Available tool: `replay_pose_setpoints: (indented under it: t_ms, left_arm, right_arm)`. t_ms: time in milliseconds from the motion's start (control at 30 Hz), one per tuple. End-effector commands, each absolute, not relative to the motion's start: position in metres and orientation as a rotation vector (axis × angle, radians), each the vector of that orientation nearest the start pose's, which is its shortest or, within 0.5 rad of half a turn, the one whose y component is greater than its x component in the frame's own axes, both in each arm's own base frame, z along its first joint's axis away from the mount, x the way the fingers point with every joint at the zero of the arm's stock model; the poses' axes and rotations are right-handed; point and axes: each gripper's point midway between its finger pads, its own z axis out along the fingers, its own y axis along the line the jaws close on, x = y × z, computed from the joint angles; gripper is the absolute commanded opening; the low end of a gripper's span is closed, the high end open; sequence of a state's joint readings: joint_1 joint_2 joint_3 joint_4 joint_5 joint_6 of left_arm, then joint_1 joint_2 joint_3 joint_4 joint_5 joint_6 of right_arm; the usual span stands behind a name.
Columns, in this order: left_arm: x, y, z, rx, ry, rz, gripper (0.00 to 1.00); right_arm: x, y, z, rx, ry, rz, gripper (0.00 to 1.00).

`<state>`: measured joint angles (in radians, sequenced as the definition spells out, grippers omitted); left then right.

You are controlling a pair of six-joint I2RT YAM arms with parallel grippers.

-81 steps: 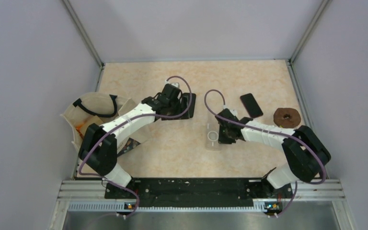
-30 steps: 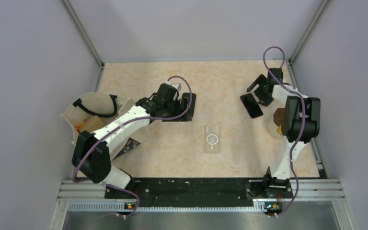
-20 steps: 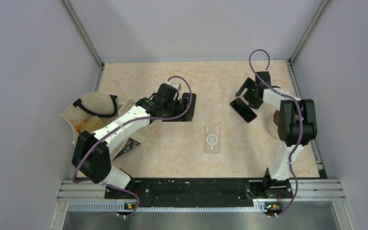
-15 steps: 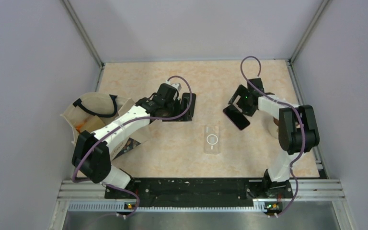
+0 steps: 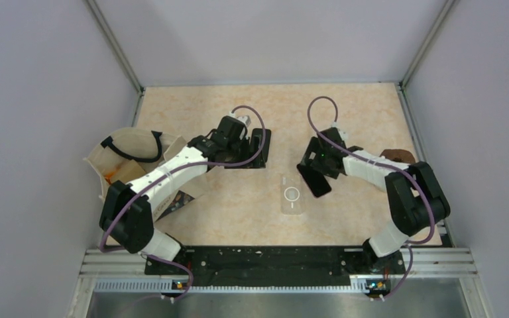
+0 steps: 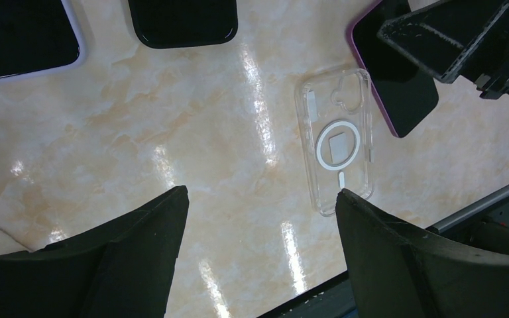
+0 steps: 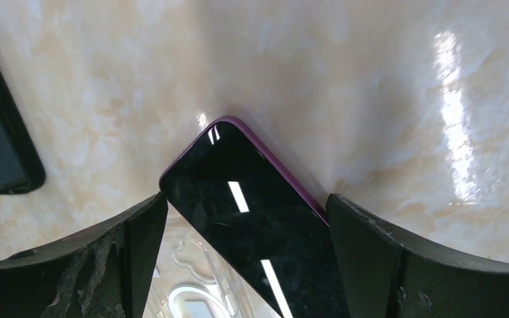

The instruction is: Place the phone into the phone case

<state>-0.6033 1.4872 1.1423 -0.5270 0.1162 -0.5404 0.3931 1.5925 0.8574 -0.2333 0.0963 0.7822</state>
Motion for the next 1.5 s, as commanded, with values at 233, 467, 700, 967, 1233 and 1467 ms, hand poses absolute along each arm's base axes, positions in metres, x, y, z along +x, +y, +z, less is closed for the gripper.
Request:
replay_pose_setpoints:
  t_ms: [233,467,700,967,1233,1467]
  left_arm:
    - [0.286,-0.249,0.153,0.139,2.486,-0.667,0.87]
    - [0.279,-0.258,0.138,0.138,2.530,-0.728,0.85]
    - [0.264,-0.282,0.097,0.176,2.624,-0.671,0.68]
    - [0.249,-0.309,0.054,0.247,2.668,-0.455,0.56]
    - [0.244,-0.319,0.030,0.287,2.669,-0.280,0.44]
    - [0.255,-0.287,0.031,0.262,2.625,-0.010,0.20]
  right_arm:
    - [0.245,0.159,-0.006,0.486,2.722,0.188,0.91]
    - [0.217,0.170,-0.009,0.437,2.750,0.198,0.91]
    - [0.221,0.164,-0.007,0.440,2.719,0.153,0.92]
    - [0.238,0.151,0.004,0.420,2.687,0.084,0.92]
    - [0.248,0.147,0.011,0.384,2.674,0.066,0.92]
    - [0.253,0.151,0.015,0.337,2.680,0.077,0.92]
